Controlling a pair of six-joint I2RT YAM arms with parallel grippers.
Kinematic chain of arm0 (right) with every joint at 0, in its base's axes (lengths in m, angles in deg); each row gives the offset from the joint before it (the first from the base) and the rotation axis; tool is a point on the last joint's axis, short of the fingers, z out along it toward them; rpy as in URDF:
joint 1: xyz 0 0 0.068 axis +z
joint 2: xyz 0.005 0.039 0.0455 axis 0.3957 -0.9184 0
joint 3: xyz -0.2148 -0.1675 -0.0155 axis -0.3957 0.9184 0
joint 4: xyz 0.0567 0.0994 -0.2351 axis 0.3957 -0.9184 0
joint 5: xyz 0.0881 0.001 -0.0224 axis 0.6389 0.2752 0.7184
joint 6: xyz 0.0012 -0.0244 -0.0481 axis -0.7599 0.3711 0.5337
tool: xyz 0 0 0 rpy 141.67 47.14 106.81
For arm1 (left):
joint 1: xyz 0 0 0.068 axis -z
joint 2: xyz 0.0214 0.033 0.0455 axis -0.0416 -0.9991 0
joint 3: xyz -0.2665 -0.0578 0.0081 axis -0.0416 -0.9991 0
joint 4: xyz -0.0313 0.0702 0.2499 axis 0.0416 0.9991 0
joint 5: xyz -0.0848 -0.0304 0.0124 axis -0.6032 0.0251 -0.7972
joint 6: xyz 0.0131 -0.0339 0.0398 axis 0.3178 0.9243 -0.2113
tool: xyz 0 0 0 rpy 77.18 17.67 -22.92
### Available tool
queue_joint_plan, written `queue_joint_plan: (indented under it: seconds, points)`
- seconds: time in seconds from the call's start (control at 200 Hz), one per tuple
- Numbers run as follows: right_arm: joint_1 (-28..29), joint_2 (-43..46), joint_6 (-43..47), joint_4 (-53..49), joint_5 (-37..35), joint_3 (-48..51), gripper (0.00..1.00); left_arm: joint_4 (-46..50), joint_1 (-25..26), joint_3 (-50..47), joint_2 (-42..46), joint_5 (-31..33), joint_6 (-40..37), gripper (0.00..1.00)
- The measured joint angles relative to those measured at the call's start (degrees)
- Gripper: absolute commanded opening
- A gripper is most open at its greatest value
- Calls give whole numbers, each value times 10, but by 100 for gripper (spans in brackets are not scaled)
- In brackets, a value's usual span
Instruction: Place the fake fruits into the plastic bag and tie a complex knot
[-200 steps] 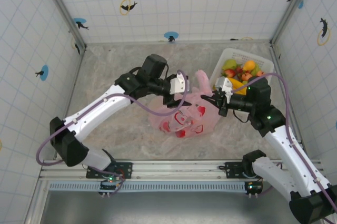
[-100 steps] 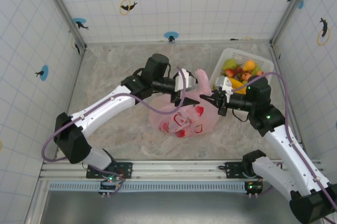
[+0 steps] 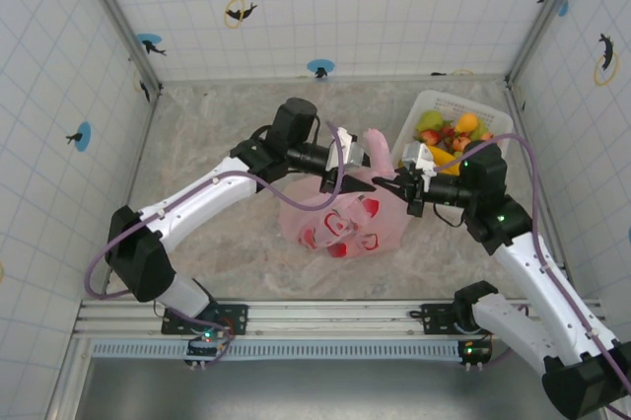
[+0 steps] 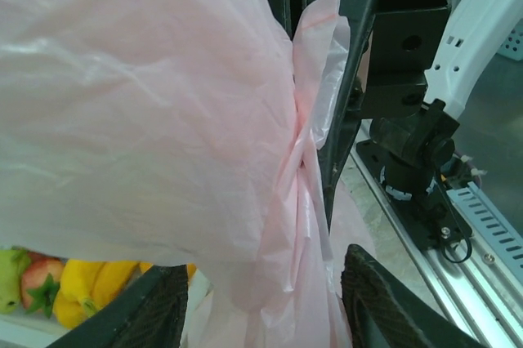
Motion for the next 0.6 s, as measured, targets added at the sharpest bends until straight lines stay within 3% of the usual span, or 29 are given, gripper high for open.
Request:
queue_joint_plan:
  seconds: [0.29,0.52,0.601]
  points:
    - [2,-7,-10,20,-2,0,4,11,0,5,-6,-18,-3,15]
    - [2,-7,-11,23,-5,0,6,24,-1,5,-6,-17,-5,10]
    - [2,-8,-12,23,-6,0,7,26,-1,5,-6,-17,-5,3]
